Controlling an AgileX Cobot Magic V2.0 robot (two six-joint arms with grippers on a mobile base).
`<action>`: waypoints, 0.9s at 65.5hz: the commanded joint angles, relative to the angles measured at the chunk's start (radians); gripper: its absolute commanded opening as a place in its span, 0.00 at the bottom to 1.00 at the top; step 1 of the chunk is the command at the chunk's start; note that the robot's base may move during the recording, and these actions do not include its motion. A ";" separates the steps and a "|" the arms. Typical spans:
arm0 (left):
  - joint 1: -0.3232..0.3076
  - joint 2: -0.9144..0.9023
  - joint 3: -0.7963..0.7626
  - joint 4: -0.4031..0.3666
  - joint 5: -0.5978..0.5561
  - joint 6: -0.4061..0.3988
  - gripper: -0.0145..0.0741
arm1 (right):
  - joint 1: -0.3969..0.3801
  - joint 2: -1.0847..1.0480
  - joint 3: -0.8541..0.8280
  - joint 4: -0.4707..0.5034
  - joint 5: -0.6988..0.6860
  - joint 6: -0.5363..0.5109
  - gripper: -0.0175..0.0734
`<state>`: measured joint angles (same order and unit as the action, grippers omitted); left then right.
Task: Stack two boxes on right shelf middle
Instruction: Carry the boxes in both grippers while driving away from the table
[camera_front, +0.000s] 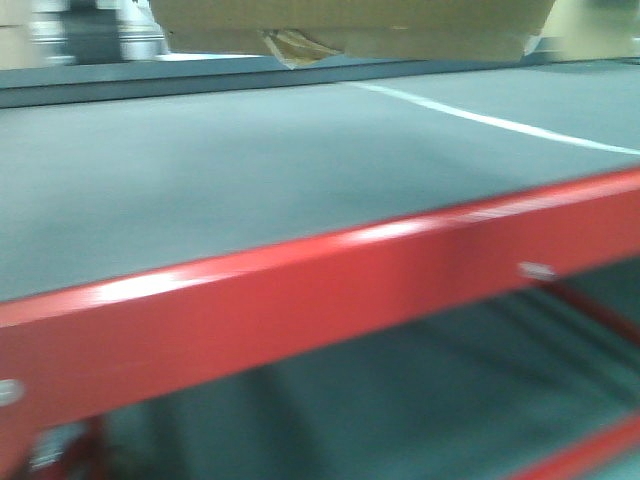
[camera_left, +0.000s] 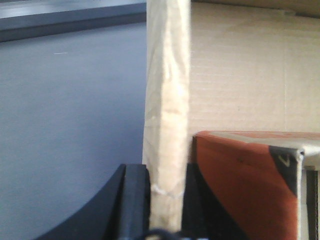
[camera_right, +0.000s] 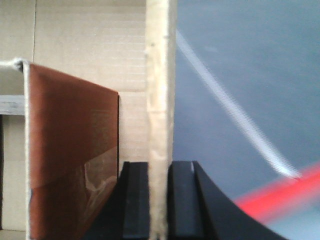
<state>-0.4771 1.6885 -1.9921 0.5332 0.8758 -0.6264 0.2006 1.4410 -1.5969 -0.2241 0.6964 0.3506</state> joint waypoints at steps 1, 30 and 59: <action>0.006 -0.015 -0.017 0.013 -0.056 -0.012 0.04 | -0.007 -0.020 -0.005 -0.014 -0.056 -0.001 0.01; 0.006 -0.015 -0.017 0.013 -0.056 -0.012 0.04 | -0.007 -0.020 -0.005 -0.014 -0.056 -0.001 0.01; 0.006 -0.015 -0.017 0.013 -0.056 -0.012 0.04 | -0.007 -0.020 -0.005 -0.014 -0.056 -0.001 0.01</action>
<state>-0.4771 1.6885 -1.9921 0.5329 0.8740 -0.6264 0.2006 1.4410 -1.5969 -0.2260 0.6964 0.3506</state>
